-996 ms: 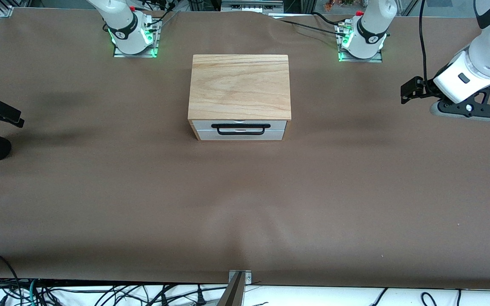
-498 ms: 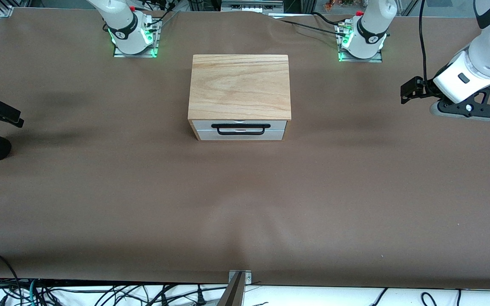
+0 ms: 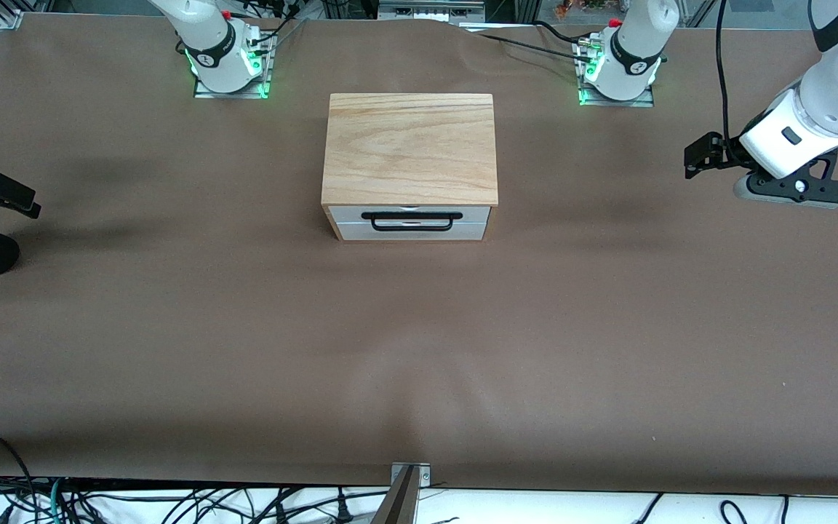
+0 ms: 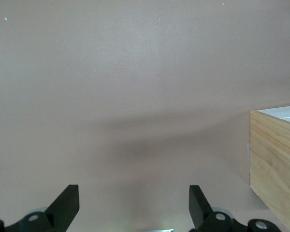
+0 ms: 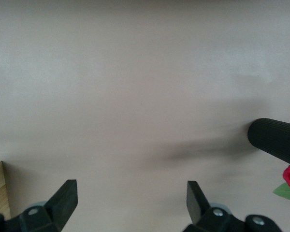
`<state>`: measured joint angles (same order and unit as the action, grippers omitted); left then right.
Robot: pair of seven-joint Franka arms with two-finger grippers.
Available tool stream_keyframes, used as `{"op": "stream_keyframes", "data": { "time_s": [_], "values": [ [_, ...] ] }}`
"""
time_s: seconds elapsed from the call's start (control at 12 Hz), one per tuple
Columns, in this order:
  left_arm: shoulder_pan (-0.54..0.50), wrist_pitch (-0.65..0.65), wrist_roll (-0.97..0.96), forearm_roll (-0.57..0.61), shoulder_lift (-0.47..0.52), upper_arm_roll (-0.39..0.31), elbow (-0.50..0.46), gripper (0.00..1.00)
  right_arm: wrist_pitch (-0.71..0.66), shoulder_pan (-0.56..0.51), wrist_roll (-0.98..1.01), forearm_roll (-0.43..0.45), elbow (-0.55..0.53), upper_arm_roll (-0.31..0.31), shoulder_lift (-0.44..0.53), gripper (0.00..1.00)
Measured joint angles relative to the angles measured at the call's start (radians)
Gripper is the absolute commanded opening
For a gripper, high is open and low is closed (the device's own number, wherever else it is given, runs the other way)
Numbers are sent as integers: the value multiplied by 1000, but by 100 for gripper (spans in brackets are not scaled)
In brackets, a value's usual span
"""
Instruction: Pull top drawer with both arms simultaneously
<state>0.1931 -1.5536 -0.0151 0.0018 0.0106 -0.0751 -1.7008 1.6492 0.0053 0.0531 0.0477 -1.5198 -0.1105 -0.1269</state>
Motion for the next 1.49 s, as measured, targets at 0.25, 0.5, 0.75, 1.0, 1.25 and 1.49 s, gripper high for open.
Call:
{"op": "stream_keyframes", "data": {
  "time_s": [0.25, 0.5, 0.75, 1.0, 1.25, 1.49],
  "values": [
    [4, 1, -15, 0, -6, 5, 0, 100, 0, 0, 0, 0, 0, 0, 0, 100],
    [4, 4, -17, 0, -8, 5, 0, 100, 0, 0, 0, 0, 0, 0, 0, 100],
    [3, 8, -17, 0, -10, 4, -1, 100, 0, 0, 0, 0, 0, 0, 0, 100],
    [0, 8, -17, 0, -17, 4, -1, 100, 0, 0, 0, 0, 0, 0, 0, 100],
    [-3, 8, -17, 0, -19, 3, -1, 100, 0, 0, 0, 0, 0, 0, 0, 100],
    [-7, 8, -17, 0, -19, 0, -1, 100, 0, -1, 0, 0, 0, 0, 0, 100]
  ]
}}
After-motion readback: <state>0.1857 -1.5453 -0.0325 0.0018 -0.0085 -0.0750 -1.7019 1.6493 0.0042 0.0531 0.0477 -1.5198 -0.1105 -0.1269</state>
